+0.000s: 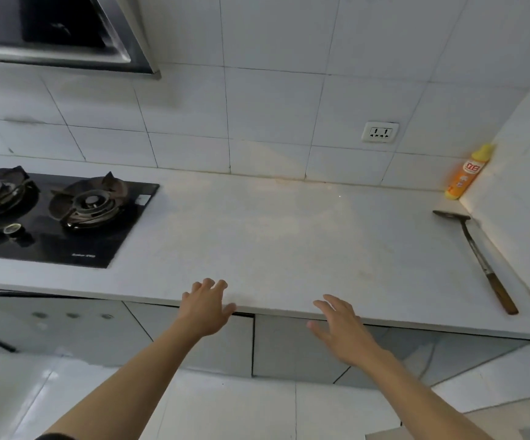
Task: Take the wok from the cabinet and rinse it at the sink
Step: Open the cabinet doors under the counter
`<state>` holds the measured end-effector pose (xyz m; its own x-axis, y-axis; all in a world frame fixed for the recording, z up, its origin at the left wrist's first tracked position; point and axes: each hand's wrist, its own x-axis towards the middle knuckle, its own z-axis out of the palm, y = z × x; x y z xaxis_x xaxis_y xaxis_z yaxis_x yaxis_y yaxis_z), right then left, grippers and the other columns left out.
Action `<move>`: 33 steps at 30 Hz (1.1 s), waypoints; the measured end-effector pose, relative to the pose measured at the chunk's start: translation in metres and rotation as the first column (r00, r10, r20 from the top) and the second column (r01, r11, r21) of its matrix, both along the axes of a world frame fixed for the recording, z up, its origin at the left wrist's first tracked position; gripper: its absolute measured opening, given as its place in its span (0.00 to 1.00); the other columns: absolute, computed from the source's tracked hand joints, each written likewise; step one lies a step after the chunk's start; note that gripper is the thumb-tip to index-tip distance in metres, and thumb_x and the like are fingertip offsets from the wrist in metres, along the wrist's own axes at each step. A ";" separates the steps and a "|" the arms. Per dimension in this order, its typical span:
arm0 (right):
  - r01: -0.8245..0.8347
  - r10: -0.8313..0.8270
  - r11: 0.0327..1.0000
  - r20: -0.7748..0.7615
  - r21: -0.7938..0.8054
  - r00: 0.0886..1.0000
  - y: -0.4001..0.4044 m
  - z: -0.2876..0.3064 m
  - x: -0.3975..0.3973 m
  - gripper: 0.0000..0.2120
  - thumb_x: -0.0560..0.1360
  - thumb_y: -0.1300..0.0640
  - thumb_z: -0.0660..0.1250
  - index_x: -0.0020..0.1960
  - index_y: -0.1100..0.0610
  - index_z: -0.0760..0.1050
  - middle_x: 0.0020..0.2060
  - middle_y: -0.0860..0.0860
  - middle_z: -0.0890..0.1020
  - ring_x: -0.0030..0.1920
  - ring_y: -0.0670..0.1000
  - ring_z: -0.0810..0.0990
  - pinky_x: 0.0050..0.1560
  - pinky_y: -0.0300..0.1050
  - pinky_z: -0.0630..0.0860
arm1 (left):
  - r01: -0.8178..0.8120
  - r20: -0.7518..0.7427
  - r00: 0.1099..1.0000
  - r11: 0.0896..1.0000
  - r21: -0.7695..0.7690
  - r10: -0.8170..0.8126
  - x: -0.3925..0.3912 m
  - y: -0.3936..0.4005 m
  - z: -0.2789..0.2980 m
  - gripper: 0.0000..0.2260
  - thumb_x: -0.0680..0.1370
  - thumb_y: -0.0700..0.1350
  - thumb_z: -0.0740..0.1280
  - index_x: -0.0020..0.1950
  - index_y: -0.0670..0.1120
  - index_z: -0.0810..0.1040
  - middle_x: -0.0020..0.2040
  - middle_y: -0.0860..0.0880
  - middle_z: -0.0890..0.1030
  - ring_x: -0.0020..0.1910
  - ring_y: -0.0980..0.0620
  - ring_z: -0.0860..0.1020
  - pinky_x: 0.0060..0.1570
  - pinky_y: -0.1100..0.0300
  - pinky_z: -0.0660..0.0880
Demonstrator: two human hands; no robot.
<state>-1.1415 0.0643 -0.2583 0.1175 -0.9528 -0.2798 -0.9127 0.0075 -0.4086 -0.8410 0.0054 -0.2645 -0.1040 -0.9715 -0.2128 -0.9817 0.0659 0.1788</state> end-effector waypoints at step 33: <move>0.058 -0.586 0.269 0.212 0.961 -0.782 -0.068 -0.166 0.110 0.40 0.77 0.31 0.48 0.69 0.64 0.67 0.66 0.63 0.73 0.67 0.62 0.71 0.68 0.59 0.67 | 0.155 -0.013 0.988 0.983 0.097 -0.155 0.012 -0.044 -0.088 0.25 0.72 0.43 0.65 0.70 0.51 0.68 0.70 0.51 0.67 0.64 0.47 0.69 0.63 0.56 0.68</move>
